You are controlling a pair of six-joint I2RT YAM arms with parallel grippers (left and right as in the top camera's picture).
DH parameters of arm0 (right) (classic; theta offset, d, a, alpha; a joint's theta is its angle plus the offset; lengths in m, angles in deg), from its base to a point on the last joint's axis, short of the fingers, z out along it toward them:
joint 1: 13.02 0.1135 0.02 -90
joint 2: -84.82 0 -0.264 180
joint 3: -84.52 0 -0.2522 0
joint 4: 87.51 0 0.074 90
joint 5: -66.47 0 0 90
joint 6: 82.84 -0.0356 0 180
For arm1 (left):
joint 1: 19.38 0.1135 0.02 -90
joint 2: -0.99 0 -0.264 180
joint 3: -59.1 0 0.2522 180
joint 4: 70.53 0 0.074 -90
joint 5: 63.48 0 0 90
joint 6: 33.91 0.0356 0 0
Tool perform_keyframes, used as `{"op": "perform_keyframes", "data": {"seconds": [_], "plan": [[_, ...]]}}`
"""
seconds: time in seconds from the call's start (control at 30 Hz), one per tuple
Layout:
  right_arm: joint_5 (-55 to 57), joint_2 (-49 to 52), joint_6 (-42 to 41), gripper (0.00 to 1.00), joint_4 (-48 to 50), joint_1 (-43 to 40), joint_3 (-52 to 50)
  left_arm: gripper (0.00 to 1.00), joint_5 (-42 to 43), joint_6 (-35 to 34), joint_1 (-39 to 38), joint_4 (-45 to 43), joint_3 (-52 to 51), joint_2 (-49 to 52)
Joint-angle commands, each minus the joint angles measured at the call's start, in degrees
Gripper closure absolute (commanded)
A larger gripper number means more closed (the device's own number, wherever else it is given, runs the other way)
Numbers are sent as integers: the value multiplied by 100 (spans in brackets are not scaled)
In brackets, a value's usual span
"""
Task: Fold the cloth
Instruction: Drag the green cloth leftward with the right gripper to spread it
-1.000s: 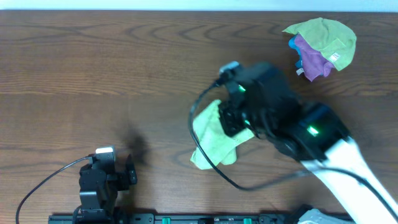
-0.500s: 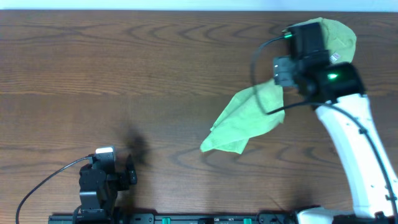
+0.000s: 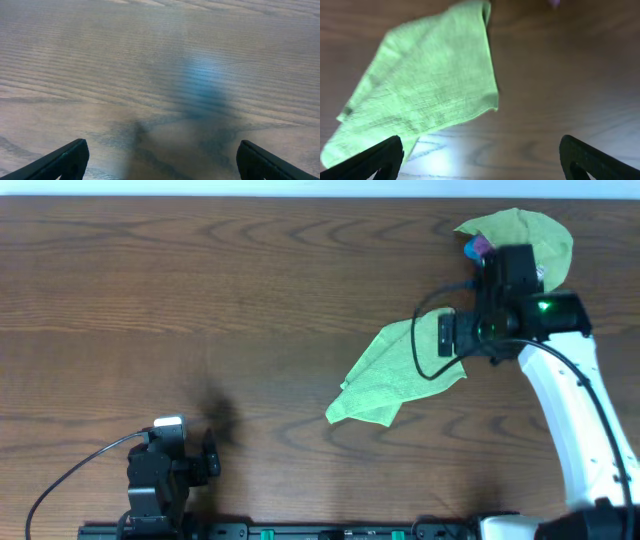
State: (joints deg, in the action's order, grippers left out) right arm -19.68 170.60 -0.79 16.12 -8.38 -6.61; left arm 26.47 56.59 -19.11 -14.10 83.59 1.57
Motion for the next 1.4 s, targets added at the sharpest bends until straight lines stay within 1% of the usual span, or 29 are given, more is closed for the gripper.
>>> {"op": "perform_keyframes", "data": {"seconds": [0.0,0.23,0.3,0.4,0.5,0.67,0.87,0.93,1.03,1.1,1.13,1.17,1.2,1.23,1.37], "plan": [[-649,15,-275,1,254,-398,-555,5,-55,83,2,72,-125,-37],[-1851,52,-334,10,1261,-1121,-1661,5,-55,83,2,72,-125,-37],[-1982,118,-426,13,1445,-1196,-1882,5,-55,83,2,72,-125,-37],[-2105,247,-505,14,1759,-1217,-2146,5,-55,83,2,72,-125,-37],[-2107,374,-645,17,2006,-1217,-2271,5,-55,83,2,72,-125,-37],[-2103,713,-713,18,2328,-1217,-2339,5,-55,83,2,72,-125,-37],[-2100,1126,-824,22,2754,-1217,-2339,4,-55,83,2,72,-125,-37],[-2105,1193,-841,26,2830,-1217,-2339,4,-55,83,2,72,-125,-37],[-2100,1281,-879,35,2957,-1215,-2339,5,-55,83,2,72,-125,-37],[-2098,1309,-876,48,3042,-1215,-2339,5,-55,83,2,72,-125,-37],[-2098,1314,-879,57,3077,-1217,-2339,5,-55,83,2,72,-125,-37],[-2098,1314,-876,67,3128,-1217,-2339,5,-55,83,2,72,-125,-37],[-2092,1311,-872,85,3193,-1215,-2337,5,-55,83,2,72,-125,-37],[-2085,1303,-866,99,3246,-1217,-2321,5,-55,83,2,72,-125,-37],[-2415,1095,-468,99,3241,-1169,-2098,5,-55,83,2,72,-125,-37]]}}
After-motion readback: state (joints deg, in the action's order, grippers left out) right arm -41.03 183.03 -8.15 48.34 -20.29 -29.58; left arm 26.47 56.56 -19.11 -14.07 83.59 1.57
